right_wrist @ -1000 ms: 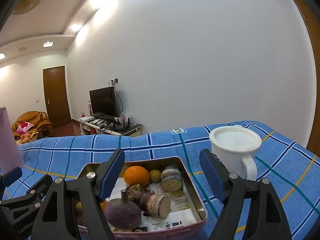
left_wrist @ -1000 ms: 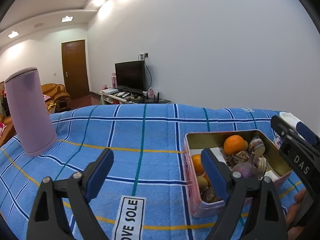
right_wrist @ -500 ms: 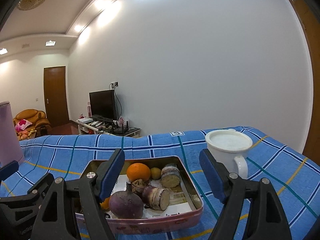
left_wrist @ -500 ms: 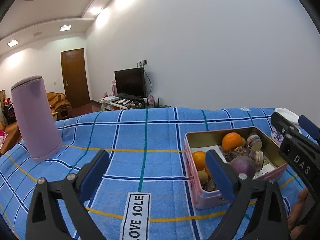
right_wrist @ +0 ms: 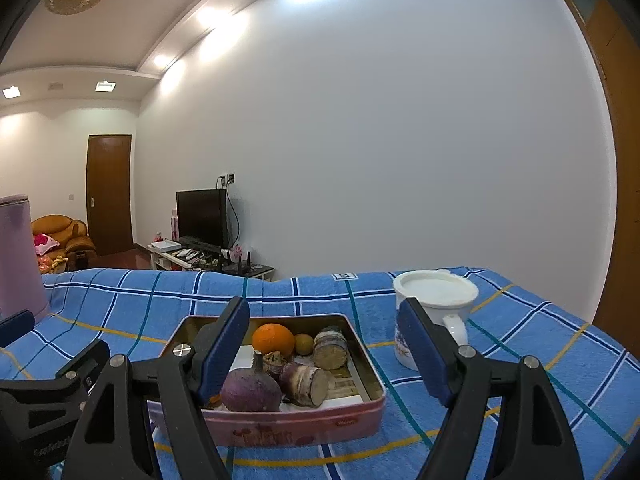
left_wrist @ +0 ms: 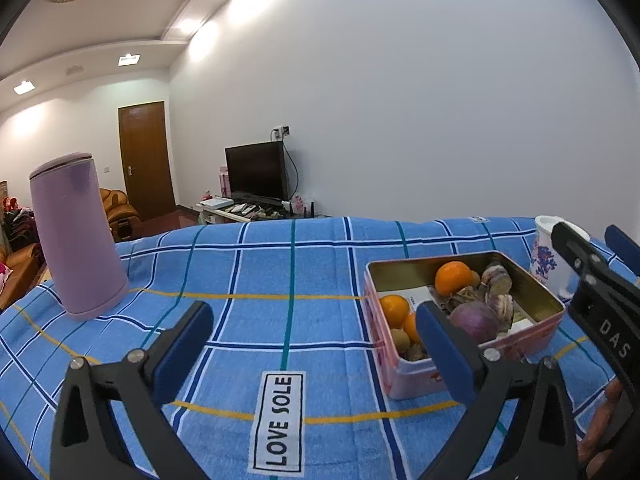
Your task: Organize fruits
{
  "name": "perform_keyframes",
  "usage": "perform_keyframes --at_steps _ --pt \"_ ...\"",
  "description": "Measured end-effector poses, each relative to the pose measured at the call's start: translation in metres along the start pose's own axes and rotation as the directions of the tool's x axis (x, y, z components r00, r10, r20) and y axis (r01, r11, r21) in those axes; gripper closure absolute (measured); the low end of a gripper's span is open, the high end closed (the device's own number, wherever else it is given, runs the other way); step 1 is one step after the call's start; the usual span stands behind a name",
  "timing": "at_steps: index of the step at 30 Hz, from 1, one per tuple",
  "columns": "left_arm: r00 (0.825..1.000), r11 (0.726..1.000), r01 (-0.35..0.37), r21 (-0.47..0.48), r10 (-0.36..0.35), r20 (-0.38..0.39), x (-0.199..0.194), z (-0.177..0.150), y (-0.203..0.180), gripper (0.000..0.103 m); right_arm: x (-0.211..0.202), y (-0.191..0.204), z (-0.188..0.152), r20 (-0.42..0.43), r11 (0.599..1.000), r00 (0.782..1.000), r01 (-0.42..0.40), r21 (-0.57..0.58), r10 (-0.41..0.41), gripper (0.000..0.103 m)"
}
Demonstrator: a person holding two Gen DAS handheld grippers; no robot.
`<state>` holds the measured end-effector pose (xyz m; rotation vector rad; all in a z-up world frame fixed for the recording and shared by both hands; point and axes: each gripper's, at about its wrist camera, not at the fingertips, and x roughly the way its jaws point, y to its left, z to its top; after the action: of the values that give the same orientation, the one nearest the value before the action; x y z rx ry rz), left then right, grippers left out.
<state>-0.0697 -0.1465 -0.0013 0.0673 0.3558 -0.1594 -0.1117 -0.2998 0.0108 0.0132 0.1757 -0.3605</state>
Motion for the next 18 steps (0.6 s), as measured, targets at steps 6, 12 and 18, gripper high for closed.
perform_keyframes --at_steps 6,12,18 --pt "1.000 1.000 0.006 0.001 -0.006 0.011 -0.011 -0.003 0.001 0.000 -0.020 0.002 0.000 0.044 1.000 0.999 0.009 -0.014 -0.009 0.023" --pt "0.999 1.000 0.003 0.016 -0.004 0.034 -0.022 -0.006 -0.001 0.000 -0.034 0.002 -0.001 0.078 1.000 0.997 0.009 -0.014 -0.008 0.020" --pt "1.000 1.000 0.005 0.007 -0.005 0.017 -0.019 -0.005 0.000 0.000 -0.035 0.001 -0.001 0.079 1.000 0.997 0.017 -0.014 -0.016 0.020"
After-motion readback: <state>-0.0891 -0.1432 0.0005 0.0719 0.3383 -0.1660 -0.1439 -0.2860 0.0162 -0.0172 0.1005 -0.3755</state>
